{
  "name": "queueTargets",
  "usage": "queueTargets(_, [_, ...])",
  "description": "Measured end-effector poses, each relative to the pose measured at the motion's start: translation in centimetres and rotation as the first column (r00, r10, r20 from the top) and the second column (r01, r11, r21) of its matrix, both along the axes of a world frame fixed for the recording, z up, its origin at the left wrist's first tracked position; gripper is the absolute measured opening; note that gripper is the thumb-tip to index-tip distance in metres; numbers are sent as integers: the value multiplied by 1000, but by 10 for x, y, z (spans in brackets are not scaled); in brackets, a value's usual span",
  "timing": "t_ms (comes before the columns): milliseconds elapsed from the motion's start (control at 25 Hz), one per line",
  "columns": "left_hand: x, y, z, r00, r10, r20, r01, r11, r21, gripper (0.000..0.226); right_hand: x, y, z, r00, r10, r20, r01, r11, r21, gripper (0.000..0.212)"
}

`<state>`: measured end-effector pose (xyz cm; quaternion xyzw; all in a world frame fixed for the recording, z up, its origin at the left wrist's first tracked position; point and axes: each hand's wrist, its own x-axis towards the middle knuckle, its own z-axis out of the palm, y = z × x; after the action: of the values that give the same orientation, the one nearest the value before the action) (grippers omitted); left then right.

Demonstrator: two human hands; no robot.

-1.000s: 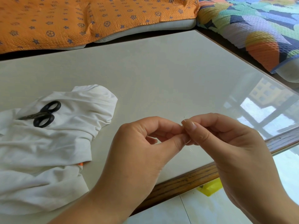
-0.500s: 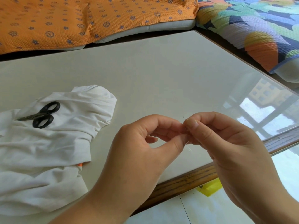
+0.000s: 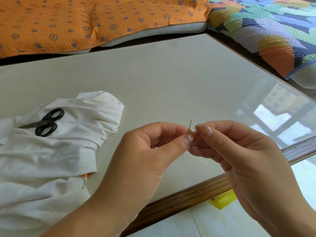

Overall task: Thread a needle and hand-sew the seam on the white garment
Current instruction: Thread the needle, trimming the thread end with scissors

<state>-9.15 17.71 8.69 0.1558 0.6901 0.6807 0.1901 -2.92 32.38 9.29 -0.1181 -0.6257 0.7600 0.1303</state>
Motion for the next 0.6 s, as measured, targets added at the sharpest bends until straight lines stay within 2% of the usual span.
queueTargets(160, [1,0,1,1000,-6,24,5,1000,16,18,2,-3,1,998,-51,-26,53,997,56,17])
queueTargets(320, [3,1,5,999,-39,23,38,999,8,23,3,-4,0,995,-95,-41,101,979,175,7])
queueTargets(600, [4,2,8,999,-30,27,30,999,28,23,4,-5,-1,992,-118,-52,127,968,217,5])
